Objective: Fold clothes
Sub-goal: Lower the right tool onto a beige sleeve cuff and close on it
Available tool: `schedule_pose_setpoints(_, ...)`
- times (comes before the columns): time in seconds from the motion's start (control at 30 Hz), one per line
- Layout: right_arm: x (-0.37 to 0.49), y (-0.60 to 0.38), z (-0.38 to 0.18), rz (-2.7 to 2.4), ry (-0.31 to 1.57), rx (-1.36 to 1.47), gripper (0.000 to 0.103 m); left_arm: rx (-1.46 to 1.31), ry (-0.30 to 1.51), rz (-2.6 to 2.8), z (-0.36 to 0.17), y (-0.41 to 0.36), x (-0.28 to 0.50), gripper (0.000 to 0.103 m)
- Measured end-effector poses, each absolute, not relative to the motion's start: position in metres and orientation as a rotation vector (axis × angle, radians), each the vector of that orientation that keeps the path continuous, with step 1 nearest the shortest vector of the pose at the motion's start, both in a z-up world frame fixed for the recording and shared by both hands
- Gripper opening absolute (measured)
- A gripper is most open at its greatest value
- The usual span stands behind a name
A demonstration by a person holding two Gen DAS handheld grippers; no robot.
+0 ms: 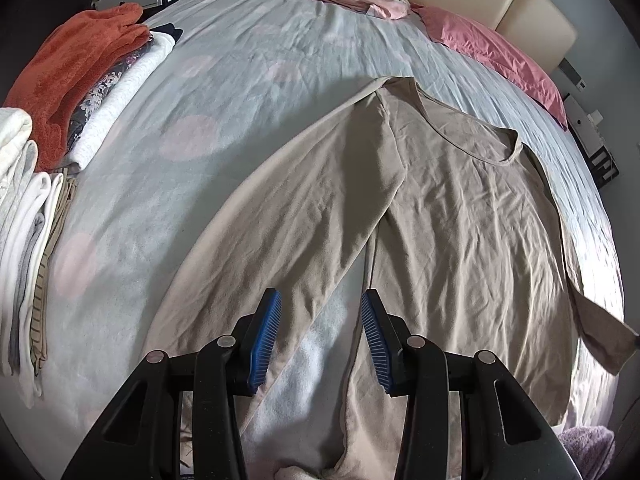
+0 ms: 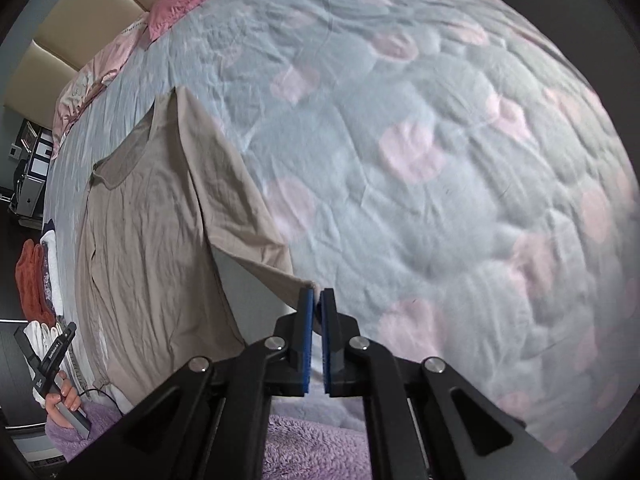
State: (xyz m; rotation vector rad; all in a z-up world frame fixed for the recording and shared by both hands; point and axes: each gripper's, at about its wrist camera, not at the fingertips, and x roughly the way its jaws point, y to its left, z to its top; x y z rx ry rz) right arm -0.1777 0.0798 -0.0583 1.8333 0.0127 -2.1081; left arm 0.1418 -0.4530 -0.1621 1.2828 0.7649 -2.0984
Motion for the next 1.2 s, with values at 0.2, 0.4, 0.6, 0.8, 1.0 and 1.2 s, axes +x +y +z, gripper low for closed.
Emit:
schedule_pose_setpoints(0.2, -0.239, 0.082, -0.016, -2.268, 0.062, 1.762, 0.003, 1.300, 0.761, -2.058, -0.176, -0.467, 0.132, 0.044)
schedule_pose_setpoints(0.4, -0.297, 0.104, -0.021, -2.391, 0.055, 1.758, 0.003, 1.303, 0.746, -2.036, -0.185, -0.479, 0.117, 0.044)
schedule_pose_setpoints(0.6, -0.354, 0.128, -0.042, -2.504, 0.063, 1.763, 0.002, 1.273, 0.719, -2.002, -0.189, -0.494, 0.101, 0.044)
schedule_pose_setpoints(0.8, -0.401, 0.146, -0.082, -2.564, 0.086, 1.827, 0.001, 1.287, 0.706, -1.954, -0.198, -0.502, 0.093, 0.044)
schedule_pose_setpoints(1.0, -0.408, 0.156, -0.131, -2.444, -0.006, 1.860, 0.003, 1.302, 0.708, -1.927, -0.203, -0.506, 0.085, 0.044)
schedule_pose_setpoints(1.2, -0.396, 0.158, -0.161, -2.343, -0.100, 1.835, 0.024, 1.339, 0.665, -1.945, -0.206, -0.499, 0.074, 0.044)
